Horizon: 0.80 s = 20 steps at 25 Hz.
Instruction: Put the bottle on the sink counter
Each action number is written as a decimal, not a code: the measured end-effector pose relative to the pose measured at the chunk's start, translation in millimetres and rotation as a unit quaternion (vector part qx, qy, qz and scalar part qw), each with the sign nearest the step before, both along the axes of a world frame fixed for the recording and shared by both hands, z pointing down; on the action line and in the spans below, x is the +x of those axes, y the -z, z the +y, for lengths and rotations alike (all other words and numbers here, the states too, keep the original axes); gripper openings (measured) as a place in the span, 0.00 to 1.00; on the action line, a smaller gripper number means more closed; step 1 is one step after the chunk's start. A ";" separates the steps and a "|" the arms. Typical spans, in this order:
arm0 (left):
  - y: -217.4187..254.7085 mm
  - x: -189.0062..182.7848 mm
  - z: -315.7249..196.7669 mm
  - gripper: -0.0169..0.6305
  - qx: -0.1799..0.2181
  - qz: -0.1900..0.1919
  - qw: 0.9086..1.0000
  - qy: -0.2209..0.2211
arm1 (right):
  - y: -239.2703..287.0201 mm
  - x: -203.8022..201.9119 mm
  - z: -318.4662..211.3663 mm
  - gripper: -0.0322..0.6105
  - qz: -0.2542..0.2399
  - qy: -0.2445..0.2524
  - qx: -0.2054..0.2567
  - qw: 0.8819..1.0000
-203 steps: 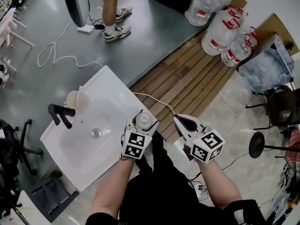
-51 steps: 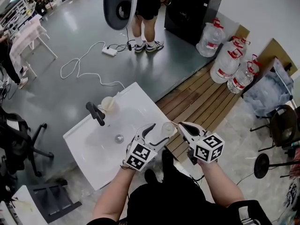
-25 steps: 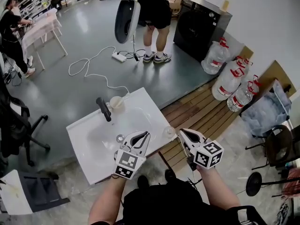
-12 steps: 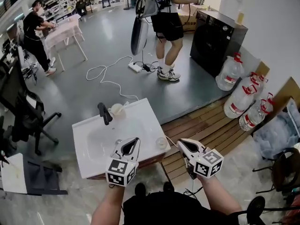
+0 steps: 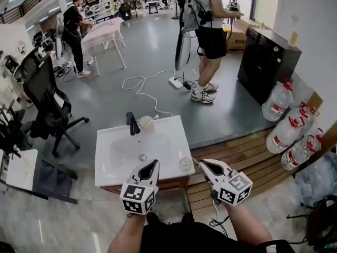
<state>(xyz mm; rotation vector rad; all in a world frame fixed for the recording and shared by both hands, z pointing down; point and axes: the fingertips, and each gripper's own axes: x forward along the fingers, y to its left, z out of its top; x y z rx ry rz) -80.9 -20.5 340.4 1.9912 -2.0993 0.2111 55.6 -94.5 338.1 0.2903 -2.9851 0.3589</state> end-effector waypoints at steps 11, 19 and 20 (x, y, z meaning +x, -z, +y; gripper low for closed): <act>21.8 -29.7 44.3 0.04 0.015 -0.015 0.999 0.047 | 25.2 -21.1 21.1 0.07 -0.027 0.011 0.028 0.999; 26.0 -77.8 80.5 0.04 0.009 -0.029 0.998 0.056 | 36.7 -58.4 40.4 0.07 -0.031 0.005 0.044 0.999; 26.3 -83.5 83.9 0.04 0.008 -0.029 0.998 0.056 | 38.6 -63.4 44.2 0.07 -0.031 0.007 0.048 0.998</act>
